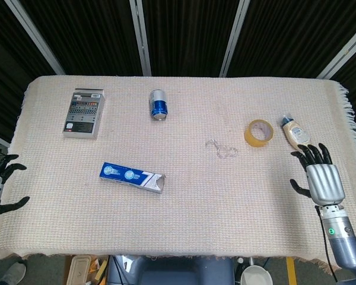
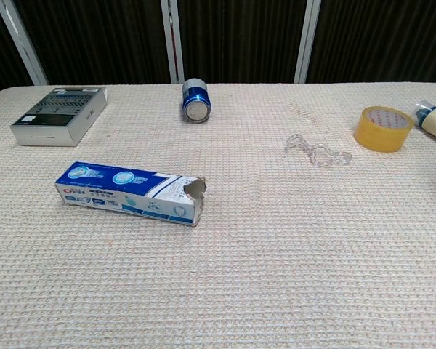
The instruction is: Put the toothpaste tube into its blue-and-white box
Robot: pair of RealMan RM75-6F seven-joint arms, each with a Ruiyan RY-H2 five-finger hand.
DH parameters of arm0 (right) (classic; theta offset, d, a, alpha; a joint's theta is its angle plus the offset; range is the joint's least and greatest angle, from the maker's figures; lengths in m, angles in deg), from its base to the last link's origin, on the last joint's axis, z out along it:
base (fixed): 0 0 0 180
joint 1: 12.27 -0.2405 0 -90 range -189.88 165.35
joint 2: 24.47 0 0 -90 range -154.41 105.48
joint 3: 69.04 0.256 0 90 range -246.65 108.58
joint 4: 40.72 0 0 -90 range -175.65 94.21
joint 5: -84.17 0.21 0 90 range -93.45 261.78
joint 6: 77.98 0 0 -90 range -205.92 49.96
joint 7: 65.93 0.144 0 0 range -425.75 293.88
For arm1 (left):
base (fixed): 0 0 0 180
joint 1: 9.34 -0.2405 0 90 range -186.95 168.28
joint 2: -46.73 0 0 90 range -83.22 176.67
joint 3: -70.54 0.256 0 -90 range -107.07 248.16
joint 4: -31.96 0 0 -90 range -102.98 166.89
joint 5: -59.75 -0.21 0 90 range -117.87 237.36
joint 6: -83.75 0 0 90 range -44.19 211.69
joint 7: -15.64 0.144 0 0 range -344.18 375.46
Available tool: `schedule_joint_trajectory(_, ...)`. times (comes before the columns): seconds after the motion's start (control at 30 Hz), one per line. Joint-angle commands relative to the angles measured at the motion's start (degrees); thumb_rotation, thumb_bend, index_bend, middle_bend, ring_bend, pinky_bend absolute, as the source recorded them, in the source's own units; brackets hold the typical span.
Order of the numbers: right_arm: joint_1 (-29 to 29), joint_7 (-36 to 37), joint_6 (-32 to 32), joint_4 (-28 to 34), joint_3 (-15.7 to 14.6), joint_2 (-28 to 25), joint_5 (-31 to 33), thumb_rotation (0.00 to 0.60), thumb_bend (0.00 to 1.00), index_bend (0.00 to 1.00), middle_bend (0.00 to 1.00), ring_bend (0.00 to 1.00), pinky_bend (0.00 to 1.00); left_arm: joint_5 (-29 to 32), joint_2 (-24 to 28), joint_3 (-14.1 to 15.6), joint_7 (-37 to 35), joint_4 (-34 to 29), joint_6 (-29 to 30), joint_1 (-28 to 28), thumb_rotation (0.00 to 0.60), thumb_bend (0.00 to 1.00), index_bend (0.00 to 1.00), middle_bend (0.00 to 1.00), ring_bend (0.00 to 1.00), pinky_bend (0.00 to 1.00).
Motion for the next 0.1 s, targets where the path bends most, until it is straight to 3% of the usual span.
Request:
schedule_joint_trajectory(0.03, 0.1, -0.5, 0.4, 0.5, 0.2, -0.6, 0.0, 0.6, 0.27, 0.27, 0.17, 0.12, 0.0, 0.6, -1.0, -0.7, 2.3, 1.2, -0.4, -0.7, 0.6, 0.16, 0.32, 0.16, 0.0, 0.12)
schedule_joint_trajectory(0.1, 0.0, -0.5, 0.7, 1.0, 0.4, -0.7, 0.1, 0.6, 0.27, 0.27, 0.17, 0.12, 0.0, 1.1, -1.3, -1.2, 2.1, 1.5, -0.7, -1.0, 0.6, 0.16, 0.32, 0.16, 0.0, 0.12)
